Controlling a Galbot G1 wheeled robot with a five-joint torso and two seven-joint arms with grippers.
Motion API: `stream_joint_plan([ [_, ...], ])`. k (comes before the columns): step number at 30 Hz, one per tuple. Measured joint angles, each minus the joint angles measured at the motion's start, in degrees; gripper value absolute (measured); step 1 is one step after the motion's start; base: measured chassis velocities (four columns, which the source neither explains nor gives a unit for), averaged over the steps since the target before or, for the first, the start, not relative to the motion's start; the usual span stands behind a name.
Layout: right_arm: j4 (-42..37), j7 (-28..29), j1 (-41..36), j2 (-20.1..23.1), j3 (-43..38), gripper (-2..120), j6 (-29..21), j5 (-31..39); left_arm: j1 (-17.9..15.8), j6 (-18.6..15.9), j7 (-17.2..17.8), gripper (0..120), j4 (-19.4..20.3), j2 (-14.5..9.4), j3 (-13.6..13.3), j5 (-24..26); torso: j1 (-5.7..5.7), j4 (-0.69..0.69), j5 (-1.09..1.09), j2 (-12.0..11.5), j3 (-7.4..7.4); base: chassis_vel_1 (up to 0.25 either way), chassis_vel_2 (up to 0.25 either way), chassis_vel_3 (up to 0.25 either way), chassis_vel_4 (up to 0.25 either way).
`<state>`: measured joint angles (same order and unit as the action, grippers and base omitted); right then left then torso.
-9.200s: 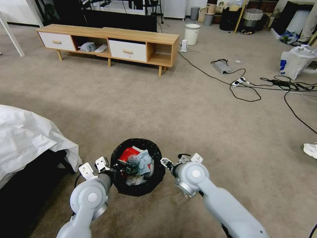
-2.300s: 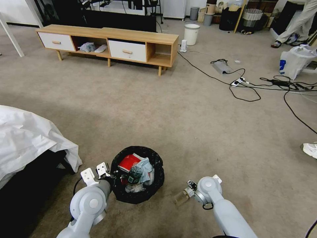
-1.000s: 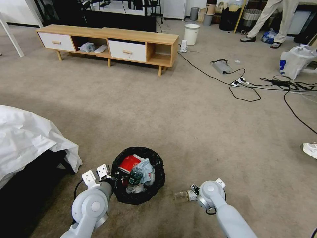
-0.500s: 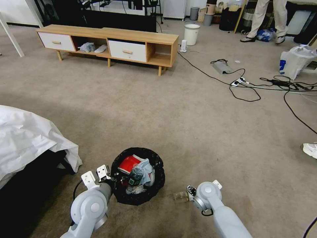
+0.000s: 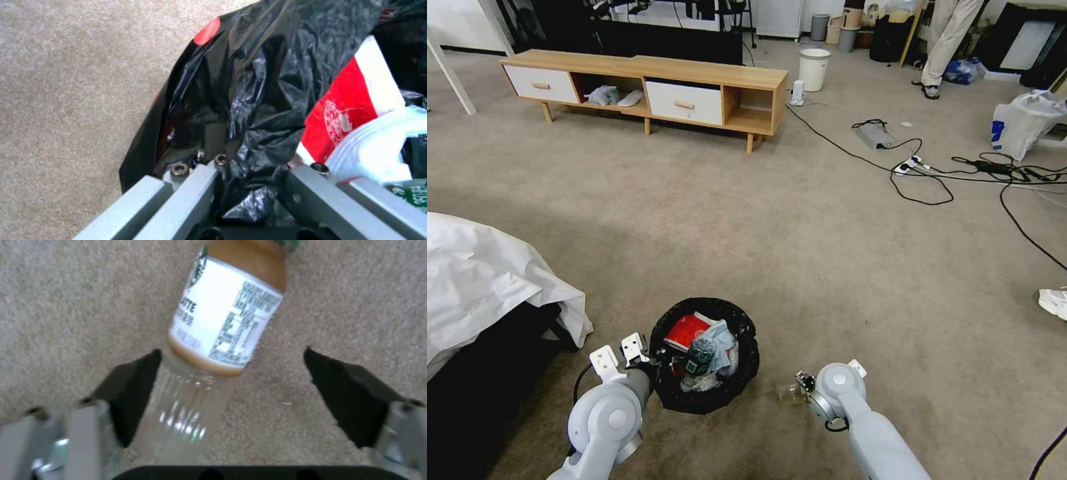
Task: Pick up the trash bin and place the garbage on the floor into it.
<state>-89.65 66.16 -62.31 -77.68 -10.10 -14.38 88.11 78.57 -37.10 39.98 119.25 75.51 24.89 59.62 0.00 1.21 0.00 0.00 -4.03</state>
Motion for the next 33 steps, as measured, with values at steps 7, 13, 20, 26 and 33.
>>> stream_joint_plan([
  [7, 0.1, -0.1, 0.3, 0.0, 0.3, 55, 0.0, 0.1, -0.3, 0.0, 0.0, 0, -0.3, 0.1, 0.0, 0.0, 0.0, 0.0, 0.0, 0.0, 0.0, 0.0, 0.0, 0.0, 0.0],
  [13, 0.3, -0.3, 0.7, -0.1, 0.4, 35, 0.0, 0.0, -0.4, 0.2, -0.1, 0, -0.5, 0.2, 0.0, 0.0, 0.0, 0.01, 0.0, 0.0, 0.0, 0.0, 0.0, 0.0, 0.0],
  [20, 0.4, -0.5, 0.7, 0.0, 0.6, 22, 0.0, 0.0, -0.4, 0.2, -0.1, 0, -0.5, 0.4, -0.1, 0.0, 0.0, 0.01, -0.01, 0.0, 0.0, 0.0, 0.0, 0.0, 0.0],
  [26, 0.0, -0.5, 0.7, 0.4, 1.0, 16, 0.0, 0.1, -0.4, 0.2, -0.1, 0, -0.4, 0.4, -0.3, 0.0, 0.0, 0.01, 0.01, 0.0, -0.01, 0.0, 0.0, 0.0, 0.0],
  [33, -1.2, -0.5, 0.7, 1.3, 1.5, 16, 0.2, 0.5, -0.4, 0.1, 0.0, 0, -0.3, 0.5, -0.4, 0.0, 0.0, 0.0, 0.02, 0.0, -0.02, 0.0, 0.0, 0.0, 0.0],
])
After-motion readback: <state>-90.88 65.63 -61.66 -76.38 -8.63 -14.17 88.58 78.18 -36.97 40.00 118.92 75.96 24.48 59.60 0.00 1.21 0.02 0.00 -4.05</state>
